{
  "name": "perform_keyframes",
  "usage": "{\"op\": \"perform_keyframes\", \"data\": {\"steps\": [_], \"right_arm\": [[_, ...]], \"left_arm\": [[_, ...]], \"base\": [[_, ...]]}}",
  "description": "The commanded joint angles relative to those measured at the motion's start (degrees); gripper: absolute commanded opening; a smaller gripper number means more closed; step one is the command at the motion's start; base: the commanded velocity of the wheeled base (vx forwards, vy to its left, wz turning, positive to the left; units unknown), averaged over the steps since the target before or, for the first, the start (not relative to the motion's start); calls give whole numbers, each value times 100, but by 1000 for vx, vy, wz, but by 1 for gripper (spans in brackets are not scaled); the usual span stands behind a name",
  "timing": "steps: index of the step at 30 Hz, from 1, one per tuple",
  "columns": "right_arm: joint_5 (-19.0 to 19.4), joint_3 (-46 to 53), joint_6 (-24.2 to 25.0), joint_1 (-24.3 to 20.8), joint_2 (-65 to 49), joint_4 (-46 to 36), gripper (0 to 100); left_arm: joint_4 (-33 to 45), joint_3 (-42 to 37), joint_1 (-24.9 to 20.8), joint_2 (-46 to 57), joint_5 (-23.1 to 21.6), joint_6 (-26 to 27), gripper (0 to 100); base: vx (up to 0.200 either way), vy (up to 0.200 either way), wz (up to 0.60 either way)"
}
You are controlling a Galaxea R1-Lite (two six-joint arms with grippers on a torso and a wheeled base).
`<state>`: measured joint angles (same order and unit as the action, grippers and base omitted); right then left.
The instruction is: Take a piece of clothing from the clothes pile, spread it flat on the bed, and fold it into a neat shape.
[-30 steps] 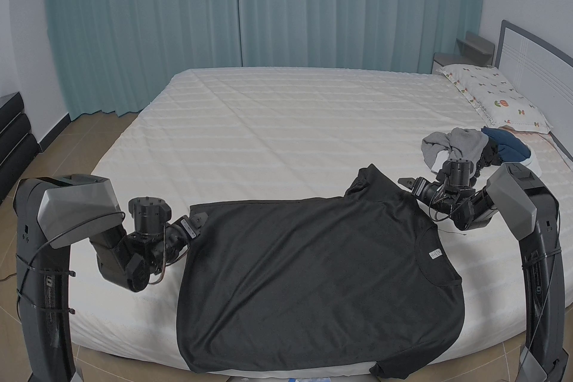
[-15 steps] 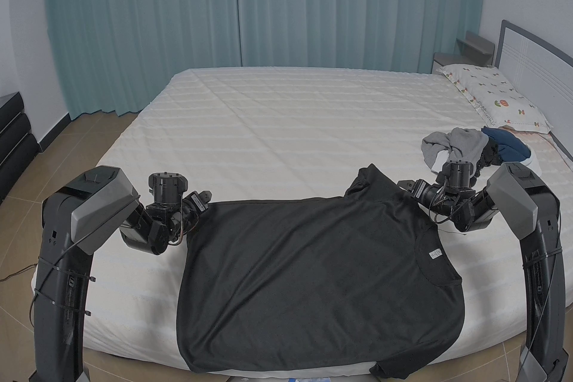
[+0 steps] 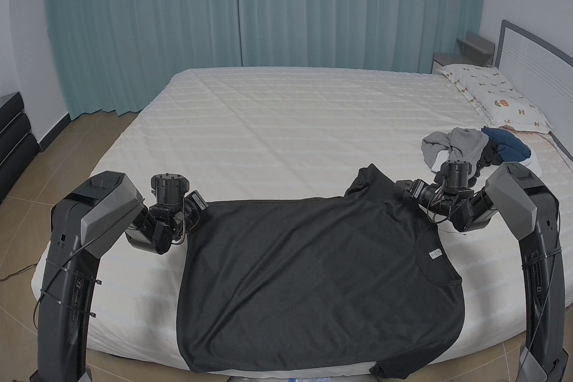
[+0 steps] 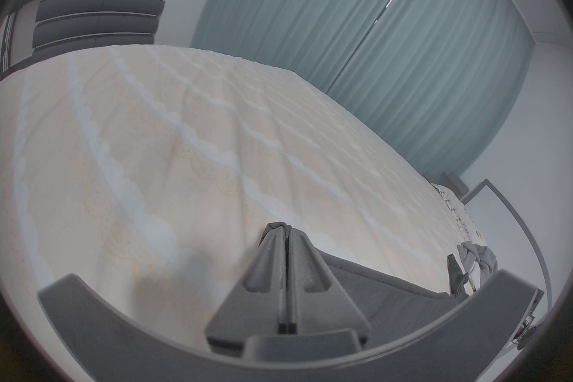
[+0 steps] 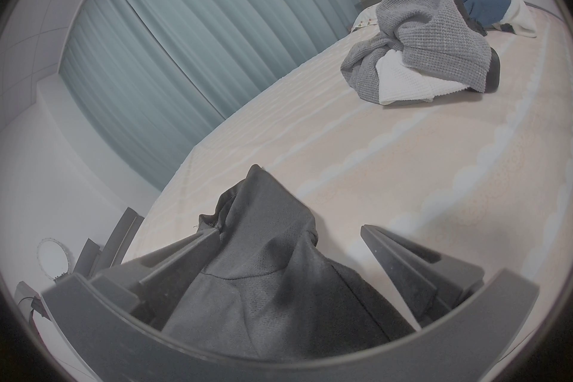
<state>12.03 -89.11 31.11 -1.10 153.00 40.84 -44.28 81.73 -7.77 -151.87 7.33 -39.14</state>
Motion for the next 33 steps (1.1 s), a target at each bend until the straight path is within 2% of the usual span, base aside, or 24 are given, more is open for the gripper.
{"op": "perform_keyframes", "data": {"steps": [1, 4, 11, 33], "right_arm": [[1, -18, 0, -5, 19, 12, 100], [1, -54, 9, -5, 37, 21, 100], [-69, -247, 123, -40, 177, 205, 100], [10, -133, 106, -145, 107, 135, 100]], "left_arm": [[-11, 45, 12, 26, 6, -14, 0], [-64, 98, 56, 43, 6, -23, 0], [-178, 713, 135, -194, 419, -14, 0], [-204, 959, 188, -422, 428, -14, 0]], "base": [[0, 0, 0], [0, 0, 0], [0, 0, 0], [0, 0, 0]]}}
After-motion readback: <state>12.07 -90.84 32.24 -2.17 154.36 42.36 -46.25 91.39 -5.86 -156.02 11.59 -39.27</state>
